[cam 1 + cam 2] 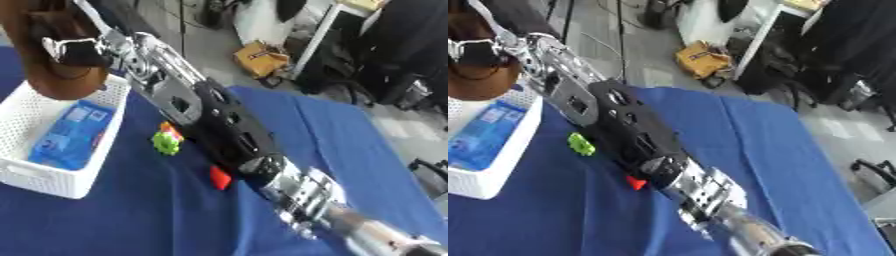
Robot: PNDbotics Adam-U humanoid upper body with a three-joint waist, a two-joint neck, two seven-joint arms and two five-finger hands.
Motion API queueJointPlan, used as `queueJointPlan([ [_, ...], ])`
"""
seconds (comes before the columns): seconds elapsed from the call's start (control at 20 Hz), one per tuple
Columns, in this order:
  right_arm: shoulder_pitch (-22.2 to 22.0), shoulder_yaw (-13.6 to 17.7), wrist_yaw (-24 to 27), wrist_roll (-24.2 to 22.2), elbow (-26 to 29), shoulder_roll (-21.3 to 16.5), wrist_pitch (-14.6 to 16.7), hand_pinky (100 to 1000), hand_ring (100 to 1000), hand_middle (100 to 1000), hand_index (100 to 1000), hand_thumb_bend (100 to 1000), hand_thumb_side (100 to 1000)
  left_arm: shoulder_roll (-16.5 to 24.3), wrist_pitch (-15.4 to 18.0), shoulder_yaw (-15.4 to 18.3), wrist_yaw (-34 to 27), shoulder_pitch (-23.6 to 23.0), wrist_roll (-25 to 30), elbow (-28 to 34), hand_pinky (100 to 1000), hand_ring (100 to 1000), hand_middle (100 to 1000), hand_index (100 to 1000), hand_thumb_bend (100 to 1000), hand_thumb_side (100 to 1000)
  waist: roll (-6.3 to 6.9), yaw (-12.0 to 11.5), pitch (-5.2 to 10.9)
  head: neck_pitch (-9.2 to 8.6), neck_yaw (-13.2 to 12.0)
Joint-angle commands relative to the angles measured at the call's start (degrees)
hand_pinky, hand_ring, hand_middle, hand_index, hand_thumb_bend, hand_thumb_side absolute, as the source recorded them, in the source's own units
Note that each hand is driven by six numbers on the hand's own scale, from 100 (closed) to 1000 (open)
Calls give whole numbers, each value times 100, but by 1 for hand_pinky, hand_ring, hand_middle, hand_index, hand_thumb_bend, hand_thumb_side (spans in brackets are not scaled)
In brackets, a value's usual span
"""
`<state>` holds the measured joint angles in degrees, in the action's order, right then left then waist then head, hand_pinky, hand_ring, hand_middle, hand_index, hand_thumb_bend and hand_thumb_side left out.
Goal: Pick up objects on the table and place them in the box.
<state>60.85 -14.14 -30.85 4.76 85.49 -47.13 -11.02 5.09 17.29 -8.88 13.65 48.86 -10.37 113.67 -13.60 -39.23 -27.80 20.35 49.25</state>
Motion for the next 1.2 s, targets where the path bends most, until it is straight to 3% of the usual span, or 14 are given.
queueJointPlan([
  [0.05, 39, 45, 148, 175, -73, -185, 230, 605, 600, 561, 718, 103, 269, 112, 6, 36, 15, 88, -24, 92, 1000, 830, 769, 764, 100, 990, 65, 13, 111, -108, -10],
  [0.1, 29, 30, 197, 165, -96, -172, 312, 605, 600, 561, 718, 103, 269, 106, 7, 32, 12, 85, -21, 92, 1000, 830, 769, 764, 100, 990, 65, 20, 112, -100, -27],
  [0.15, 19, 6, 234, 116, -117, -168, 388, 755, 714, 689, 812, 248, 370, 100, 16, 24, -2, 86, -15, 92, 1000, 830, 768, 763, 100, 990, 65, 27, 113, -92, -37],
  [0.2, 11, -20, 240, 25, -125, -172, 459, 755, 714, 689, 812, 248, 370, 101, 19, 23, -5, 85, -9, 92, 1000, 830, 768, 763, 100, 990, 65, 34, 114, -87, -47],
  [0.25, 4, -34, 227, -73, -129, -176, 512, 811, 769, 809, 895, 358, 440, 102, 18, 23, -6, 82, -5, 92, 1000, 831, 768, 761, 100, 992, 65, 41, 114, -77, -60],
  [0.3, -2, -41, 190, -181, -135, -179, 547, 811, 769, 809, 895, 358, 440, 103, 17, 23, -6, 76, -2, 92, 1000, 831, 768, 761, 100, 992, 65, 49, 115, -67, -74],
  [0.35, -3, -36, 150, -271, -141, -180, 566, 831, 801, 900, 960, 435, 481, 102, 16, 22, -8, 72, 0, 92, 1000, 831, 768, 760, 100, 994, 65, 54, 116, -58, -84],
  [0.65, -13, 8, -54, -539, -134, -186, 605, 853, 832, 950, 1000, 463, 478, 101, 34, 25, -2, 56, -2, 92, 1000, 831, 768, 759, 100, 994, 65, 75, 129, -15, -71],
  [1.2, -64, 30, -226, -613, -121, -219, 521, 863, 846, 958, 999, 443, 490, 98, 68, 29, 6, 7, -13, 92, 1000, 831, 767, 757, 100, 995, 81, 127, 161, 38, -18],
])
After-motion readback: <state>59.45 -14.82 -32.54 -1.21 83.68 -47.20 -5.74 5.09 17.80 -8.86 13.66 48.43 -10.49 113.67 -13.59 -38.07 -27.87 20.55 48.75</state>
